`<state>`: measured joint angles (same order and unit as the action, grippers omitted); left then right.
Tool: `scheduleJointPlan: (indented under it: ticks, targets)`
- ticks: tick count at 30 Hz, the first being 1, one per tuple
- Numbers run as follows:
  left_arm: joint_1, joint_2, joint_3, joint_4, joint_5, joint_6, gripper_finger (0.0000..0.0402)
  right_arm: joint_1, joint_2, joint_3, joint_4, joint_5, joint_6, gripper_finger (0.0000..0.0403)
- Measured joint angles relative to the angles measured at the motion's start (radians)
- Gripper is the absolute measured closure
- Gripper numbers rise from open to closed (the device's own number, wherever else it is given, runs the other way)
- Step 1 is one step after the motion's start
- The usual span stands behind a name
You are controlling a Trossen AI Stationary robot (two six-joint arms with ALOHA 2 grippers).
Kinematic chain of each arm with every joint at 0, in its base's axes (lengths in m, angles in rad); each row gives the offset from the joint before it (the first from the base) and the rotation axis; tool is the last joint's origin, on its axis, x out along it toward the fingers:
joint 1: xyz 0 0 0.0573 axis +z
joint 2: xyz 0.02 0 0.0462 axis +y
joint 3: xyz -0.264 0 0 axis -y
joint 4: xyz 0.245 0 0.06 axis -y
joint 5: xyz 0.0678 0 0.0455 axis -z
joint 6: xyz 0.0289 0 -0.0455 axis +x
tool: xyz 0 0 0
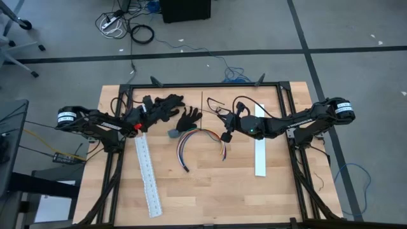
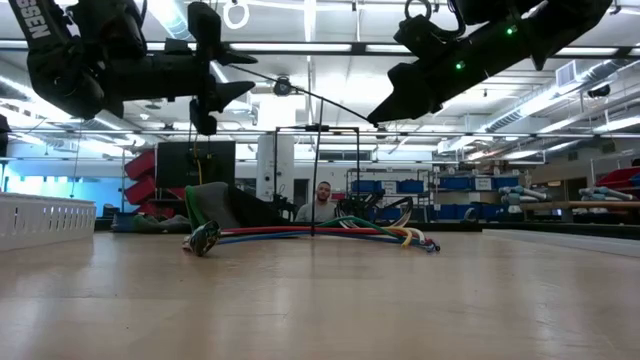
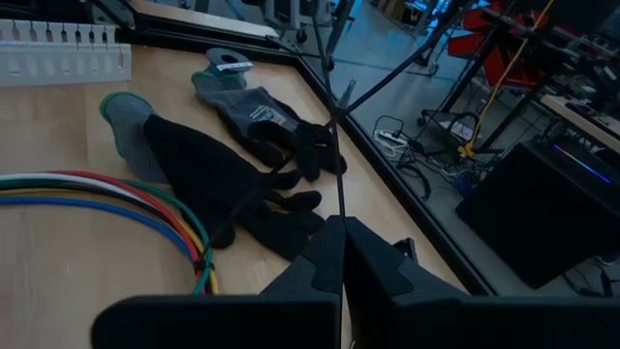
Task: Ziptie cables
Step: Insert the black zip tie pointed tail end through the slot to form a loop
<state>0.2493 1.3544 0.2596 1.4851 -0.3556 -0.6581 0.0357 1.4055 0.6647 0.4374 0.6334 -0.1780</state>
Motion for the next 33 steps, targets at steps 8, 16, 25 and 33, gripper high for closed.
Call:
scheduleJointPlan:
  ticks: [8, 16, 25, 33]
  targets:
    - [0.000, 0.000, 0.000, 0.007, 0.028, 0.000, 0.0283, 0.000, 0.000, 0.000, 0.002, 0.016, -0.001, 0.0402]
    - [0.000, 0.000, 0.000, 0.006, 0.004, 0.007, 0.0305, -0.009, 0.000, 0.000, 0.015, 0.053, -0.007, 0.0402]
    - [0.000, 0.000, 0.000, 0.006, -0.008, 0.026, 0.0303, -0.020, 0.000, 0.000, 0.016, 0.027, -0.011, 0.0402]
    - [0.000, 0.000, 0.001, 0.006, -0.010, 0.026, 0.0303, -0.020, 0.000, 0.000, 0.029, 0.026, -0.013, 0.0402]
